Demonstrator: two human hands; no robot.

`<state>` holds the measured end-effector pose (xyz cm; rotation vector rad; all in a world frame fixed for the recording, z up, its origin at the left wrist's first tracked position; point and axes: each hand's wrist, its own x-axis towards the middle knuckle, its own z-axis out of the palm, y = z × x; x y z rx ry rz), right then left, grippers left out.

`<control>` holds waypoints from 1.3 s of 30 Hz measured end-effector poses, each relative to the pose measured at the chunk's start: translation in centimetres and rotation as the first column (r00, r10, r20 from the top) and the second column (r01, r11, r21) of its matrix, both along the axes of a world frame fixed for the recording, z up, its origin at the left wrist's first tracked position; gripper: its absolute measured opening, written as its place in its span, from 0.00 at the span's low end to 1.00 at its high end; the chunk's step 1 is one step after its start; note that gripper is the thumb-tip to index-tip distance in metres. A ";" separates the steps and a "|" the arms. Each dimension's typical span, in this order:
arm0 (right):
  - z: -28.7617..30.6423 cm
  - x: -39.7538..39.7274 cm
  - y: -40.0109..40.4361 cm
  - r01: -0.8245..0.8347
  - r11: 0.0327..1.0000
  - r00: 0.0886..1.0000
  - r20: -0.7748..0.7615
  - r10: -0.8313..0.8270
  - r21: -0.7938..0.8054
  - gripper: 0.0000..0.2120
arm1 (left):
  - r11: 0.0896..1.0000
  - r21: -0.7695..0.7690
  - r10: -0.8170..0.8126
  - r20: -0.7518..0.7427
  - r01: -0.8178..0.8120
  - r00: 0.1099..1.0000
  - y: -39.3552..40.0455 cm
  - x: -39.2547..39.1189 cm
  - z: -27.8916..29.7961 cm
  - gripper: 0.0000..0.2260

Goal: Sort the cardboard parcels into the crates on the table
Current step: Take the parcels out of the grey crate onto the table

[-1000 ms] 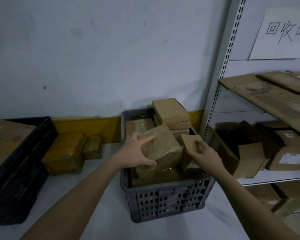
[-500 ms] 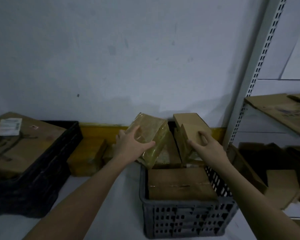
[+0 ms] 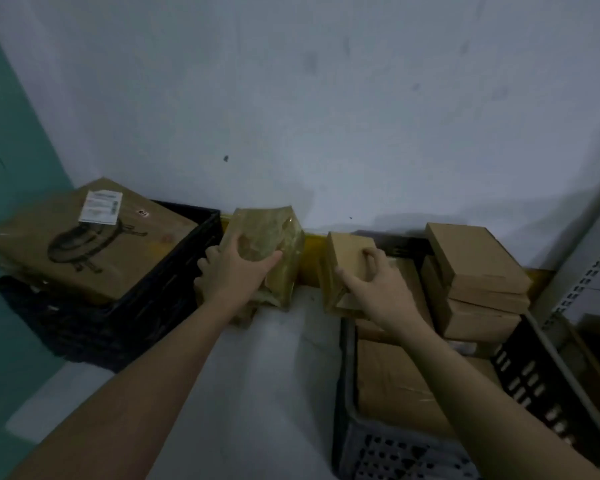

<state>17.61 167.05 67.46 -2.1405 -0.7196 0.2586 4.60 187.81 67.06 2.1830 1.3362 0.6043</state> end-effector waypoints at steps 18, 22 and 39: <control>-12.0 -1.6 17.4 0.162 0.919 0.962 -0.150 -0.228 -0.359 0.45 | 0.991 -0.114 -0.076 -0.039 0.071 0.996 16.6 -0.5 -6.7 0.43; -15.1 -2.9 18.9 0.212 0.916 0.923 -0.240 -0.302 -0.341 0.44 | 0.987 -0.114 -0.119 -0.041 0.113 0.992 18.9 0.2 -7.6 0.43; -23.8 -1.9 25.1 0.270 0.928 0.859 -0.372 -0.352 -0.255 0.42 | 0.983 -0.083 -0.168 -0.085 0.161 0.982 21.7 8.2 -10.1 0.44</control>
